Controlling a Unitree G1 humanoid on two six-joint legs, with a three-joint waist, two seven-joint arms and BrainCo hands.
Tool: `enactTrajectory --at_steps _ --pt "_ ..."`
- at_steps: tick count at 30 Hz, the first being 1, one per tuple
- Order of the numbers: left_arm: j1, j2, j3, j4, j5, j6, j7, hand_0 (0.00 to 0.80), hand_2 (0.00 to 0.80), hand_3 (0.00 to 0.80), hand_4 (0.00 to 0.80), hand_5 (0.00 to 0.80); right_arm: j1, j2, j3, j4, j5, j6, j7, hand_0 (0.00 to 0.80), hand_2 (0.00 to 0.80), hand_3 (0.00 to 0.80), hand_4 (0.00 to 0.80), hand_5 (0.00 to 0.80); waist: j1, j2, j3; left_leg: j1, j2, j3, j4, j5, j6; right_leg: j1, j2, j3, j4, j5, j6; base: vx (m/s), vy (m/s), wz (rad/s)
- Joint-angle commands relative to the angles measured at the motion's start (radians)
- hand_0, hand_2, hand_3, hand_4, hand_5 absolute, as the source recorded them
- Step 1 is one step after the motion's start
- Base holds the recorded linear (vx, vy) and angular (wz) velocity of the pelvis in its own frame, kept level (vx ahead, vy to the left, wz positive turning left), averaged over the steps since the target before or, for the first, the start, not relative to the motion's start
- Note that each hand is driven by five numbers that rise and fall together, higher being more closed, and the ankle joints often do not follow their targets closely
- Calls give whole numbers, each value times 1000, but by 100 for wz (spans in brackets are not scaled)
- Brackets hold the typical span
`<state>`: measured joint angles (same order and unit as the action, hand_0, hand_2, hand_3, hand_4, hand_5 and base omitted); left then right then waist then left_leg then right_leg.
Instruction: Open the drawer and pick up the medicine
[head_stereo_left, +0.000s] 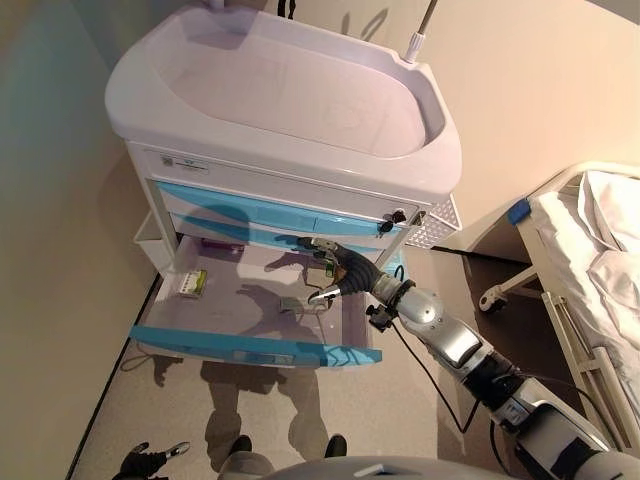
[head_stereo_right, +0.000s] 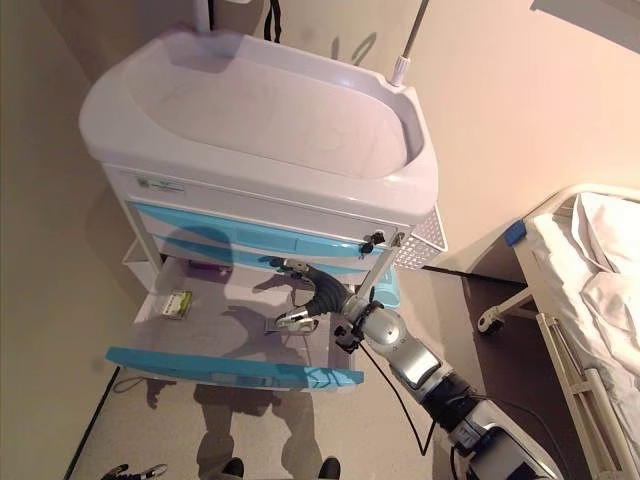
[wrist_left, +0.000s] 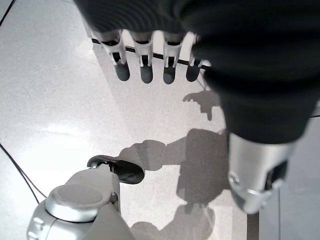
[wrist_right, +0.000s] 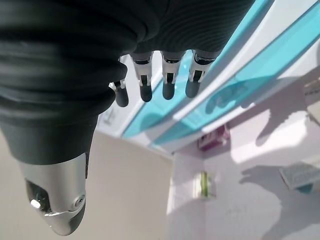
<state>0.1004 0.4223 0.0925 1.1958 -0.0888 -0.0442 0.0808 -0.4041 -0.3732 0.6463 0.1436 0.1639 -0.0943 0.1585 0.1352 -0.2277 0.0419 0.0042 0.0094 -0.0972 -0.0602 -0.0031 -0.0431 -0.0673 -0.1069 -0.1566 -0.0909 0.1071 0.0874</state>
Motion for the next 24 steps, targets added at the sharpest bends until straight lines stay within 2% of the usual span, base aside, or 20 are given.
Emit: enactTrajectory --at_steps 1,5,18,24 --pt "-38 35 -7 40 59 -2 19 0 0 0 0 0 -72 31 21 8 -27 -24 -2 0 0 0 0 0 34 -17 24 -84 -38 -63 0 38 29 21 0 -22 53 -48 59 0 0 0" --pt "-38 44 -7 37 56 0 21 0 0 0 0 0 -84 42 38 27 -48 -23 -6 0 0 0 0 0 44 -26 42 -92 -41 -70 19 33 30 19 2 -26 69 -60 56 -14 -27 10" --pt "-124 90 -48 23 4 3 57 0 0 0 0 0 -235 130 83 214 -130 -18 -95 0 0 0 0 0 93 -67 218 -205 -61 -110 143 24 39 -76 -3 -51 196 -91 42 -81 -32 11" --pt "-152 89 -74 6 -12 1 69 0 0 0 0 0 -270 142 80 263 -170 -14 -128 0 0 0 0 0 104 -68 255 -265 -73 -131 221 6 40 -109 -11 -63 249 -111 35 -48 -21 8"
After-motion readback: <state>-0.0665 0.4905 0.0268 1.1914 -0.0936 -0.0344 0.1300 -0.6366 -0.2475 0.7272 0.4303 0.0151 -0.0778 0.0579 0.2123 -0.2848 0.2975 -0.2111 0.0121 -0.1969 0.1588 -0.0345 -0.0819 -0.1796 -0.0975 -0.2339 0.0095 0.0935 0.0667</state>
